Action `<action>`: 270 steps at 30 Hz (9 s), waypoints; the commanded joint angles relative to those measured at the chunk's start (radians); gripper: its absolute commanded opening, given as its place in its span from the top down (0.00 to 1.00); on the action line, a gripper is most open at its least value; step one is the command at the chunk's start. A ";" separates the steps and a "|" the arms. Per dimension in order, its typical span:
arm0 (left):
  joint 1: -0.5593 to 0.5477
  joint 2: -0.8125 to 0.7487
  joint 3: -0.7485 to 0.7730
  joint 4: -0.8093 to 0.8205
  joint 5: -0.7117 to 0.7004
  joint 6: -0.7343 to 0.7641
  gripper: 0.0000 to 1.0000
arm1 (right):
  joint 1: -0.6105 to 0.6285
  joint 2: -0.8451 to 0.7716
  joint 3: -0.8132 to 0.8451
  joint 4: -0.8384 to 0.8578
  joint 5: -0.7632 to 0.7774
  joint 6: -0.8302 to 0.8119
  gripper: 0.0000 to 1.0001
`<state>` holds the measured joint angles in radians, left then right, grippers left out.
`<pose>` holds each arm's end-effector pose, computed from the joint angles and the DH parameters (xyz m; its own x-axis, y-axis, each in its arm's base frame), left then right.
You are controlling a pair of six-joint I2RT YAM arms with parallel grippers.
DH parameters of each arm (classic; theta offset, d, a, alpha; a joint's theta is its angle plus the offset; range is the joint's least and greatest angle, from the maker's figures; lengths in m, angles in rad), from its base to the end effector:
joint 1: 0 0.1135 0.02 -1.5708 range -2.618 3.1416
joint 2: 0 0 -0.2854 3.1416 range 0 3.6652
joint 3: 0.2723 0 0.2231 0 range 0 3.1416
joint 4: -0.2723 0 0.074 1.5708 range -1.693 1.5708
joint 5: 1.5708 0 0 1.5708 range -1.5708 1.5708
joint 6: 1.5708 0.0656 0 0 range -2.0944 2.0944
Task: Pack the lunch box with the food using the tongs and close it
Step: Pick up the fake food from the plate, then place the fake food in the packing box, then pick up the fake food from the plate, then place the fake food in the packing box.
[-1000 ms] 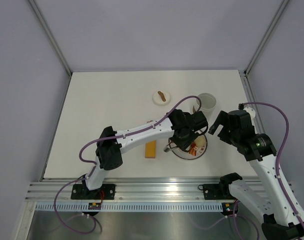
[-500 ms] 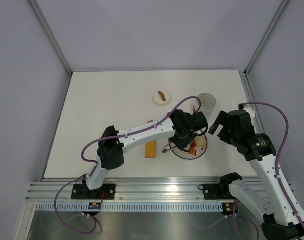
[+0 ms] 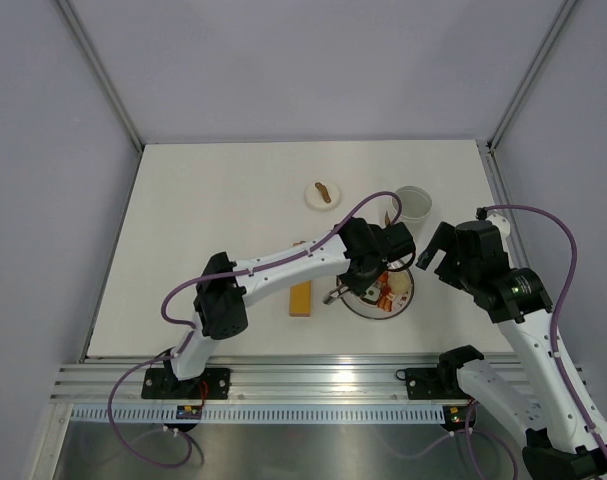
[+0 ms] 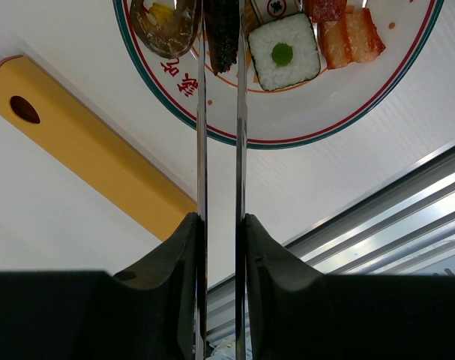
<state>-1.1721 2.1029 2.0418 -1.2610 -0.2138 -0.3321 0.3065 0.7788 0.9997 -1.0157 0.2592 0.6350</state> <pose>0.1747 -0.3788 0.2724 -0.6427 0.7050 -0.2997 0.7095 0.6954 0.1142 0.1096 0.0170 0.3215 -0.6193 0.4054 -0.6724 0.3066 0.9133 0.2682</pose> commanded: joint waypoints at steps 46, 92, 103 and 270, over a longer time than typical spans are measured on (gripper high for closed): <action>0.233 -0.095 0.293 0.413 0.268 0.091 1.00 | 0.003 -0.076 0.062 -0.089 0.186 0.074 0.01; 0.246 -0.282 -0.012 0.542 0.352 0.076 0.56 | 0.002 -0.070 0.077 -0.106 0.169 0.081 0.01; 0.178 -0.546 -0.400 0.499 0.268 0.002 0.53 | 0.002 -0.081 0.071 -0.112 0.172 0.088 0.00; 0.192 -0.271 0.080 0.503 0.171 0.048 0.58 | 0.002 -0.098 0.100 -0.139 0.161 0.083 0.00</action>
<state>-0.9653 1.9823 2.1620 -0.8093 -0.0296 -0.3038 0.3065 0.6788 1.0737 -1.1576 0.4023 0.7048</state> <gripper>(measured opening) 0.427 0.993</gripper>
